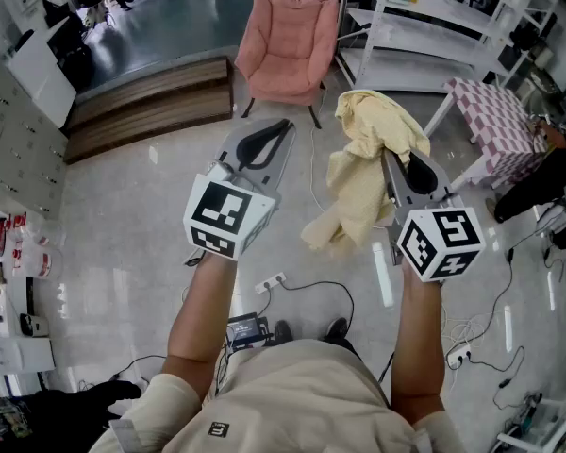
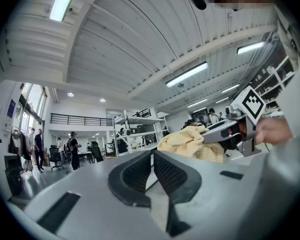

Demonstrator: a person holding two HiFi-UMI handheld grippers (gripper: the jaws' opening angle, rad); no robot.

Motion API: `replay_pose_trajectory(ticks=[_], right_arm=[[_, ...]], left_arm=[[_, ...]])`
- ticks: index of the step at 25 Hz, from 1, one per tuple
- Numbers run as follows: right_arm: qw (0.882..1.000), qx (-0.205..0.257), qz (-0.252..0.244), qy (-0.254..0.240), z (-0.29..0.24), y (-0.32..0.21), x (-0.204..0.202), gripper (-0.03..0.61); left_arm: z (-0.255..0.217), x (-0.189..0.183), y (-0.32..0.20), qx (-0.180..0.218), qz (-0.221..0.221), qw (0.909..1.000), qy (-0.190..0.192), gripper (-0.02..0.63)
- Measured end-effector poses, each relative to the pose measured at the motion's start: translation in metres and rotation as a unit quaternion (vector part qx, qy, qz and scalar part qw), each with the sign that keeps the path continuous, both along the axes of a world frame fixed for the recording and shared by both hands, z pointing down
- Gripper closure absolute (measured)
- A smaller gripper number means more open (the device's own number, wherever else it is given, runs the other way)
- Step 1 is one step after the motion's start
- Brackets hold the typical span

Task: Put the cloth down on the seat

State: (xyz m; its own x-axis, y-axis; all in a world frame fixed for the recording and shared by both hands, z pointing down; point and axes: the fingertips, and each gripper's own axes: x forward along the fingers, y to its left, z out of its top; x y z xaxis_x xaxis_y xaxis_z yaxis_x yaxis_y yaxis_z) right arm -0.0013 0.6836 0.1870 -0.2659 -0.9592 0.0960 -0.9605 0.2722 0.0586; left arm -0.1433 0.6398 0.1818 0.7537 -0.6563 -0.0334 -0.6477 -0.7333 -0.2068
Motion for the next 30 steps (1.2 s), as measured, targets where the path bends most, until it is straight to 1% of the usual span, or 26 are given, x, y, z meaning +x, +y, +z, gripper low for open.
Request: replay_pose_trajectory(ticks=[4,12,16,21,25,30], right_arm=[[1.000,0.000,-0.002,-0.001,0.002,-0.012,-0.005,0.523],[1.000,0.001,-0.006,0.004,0.000,-0.031,-0.016,0.523],[1.000,0.008,-0.013,0.004,-0.004,-0.043,-0.020,0.518],[1.000,0.008,-0.017,0.002,0.001,-0.072,-0.002,0.518],[0.999,0.009,-0.033,-0.004,0.007,-0.104,0.010,0.518],[0.999,0.012,-0.047,-0.016,0.008,-0.156,0.042,0.518]], left_arm=[[-0.003,-0.004,-0.011,0.005,-0.002,1.0000,0.008,0.598],[-0.003,-0.016,-0.030,0.006,-0.001,0.9999,0.012,0.598],[0.000,-0.018,-0.044,0.001,-0.004,0.9999,0.014,0.598],[0.012,-0.004,-0.068,-0.005,-0.009,0.9999,0.010,0.598],[0.020,0.000,-0.093,-0.010,-0.031,0.9994,0.004,0.597],[0.024,0.020,-0.135,-0.006,-0.055,0.9985,-0.005,0.597]])
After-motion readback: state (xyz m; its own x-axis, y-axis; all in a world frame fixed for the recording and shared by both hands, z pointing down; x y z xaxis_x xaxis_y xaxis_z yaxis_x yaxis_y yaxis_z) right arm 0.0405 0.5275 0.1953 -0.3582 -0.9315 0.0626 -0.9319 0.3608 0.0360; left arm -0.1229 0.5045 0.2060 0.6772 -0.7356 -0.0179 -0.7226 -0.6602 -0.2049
